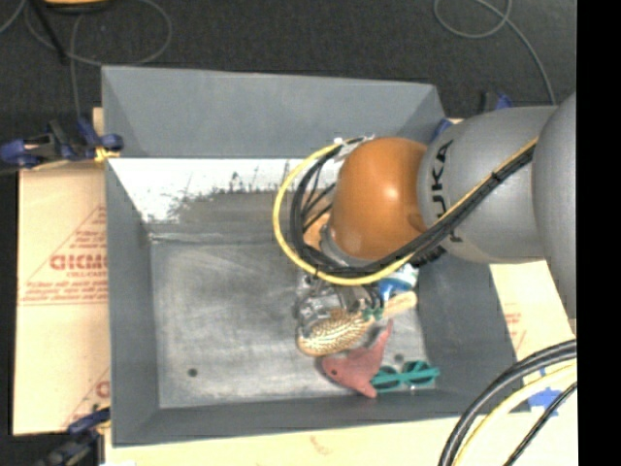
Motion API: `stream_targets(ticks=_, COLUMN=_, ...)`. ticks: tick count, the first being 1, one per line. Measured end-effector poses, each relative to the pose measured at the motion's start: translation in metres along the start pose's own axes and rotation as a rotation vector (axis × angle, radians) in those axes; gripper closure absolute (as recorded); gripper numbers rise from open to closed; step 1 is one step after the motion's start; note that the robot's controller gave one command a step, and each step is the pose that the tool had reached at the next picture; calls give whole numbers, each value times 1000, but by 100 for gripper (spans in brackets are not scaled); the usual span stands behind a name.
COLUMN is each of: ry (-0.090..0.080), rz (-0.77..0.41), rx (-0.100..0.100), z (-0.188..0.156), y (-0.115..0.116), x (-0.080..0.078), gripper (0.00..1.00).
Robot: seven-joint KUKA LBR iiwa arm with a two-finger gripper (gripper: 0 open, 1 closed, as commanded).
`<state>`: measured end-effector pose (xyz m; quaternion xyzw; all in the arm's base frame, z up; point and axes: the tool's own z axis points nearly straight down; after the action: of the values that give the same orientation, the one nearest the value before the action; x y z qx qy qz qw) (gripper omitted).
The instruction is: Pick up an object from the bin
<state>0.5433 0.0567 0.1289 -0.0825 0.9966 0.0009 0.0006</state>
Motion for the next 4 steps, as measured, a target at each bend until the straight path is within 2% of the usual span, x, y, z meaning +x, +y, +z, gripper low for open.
stream_targets(ticks=1, ry=6, rz=72, rx=0, z=-56, y=0, x=16, gripper=100)
stream_targets(ticks=2, ry=-1, rz=117, rx=0, z=-8, y=-9, x=26, gripper=0)
stream_targets(ticks=3, ry=4, rz=119, rx=0, z=-6, y=-9, x=28, gripper=0)
stream_targets(ticks=4, ry=2, rz=107, rx=1, z=-47, y=21, x=33, gripper=0)
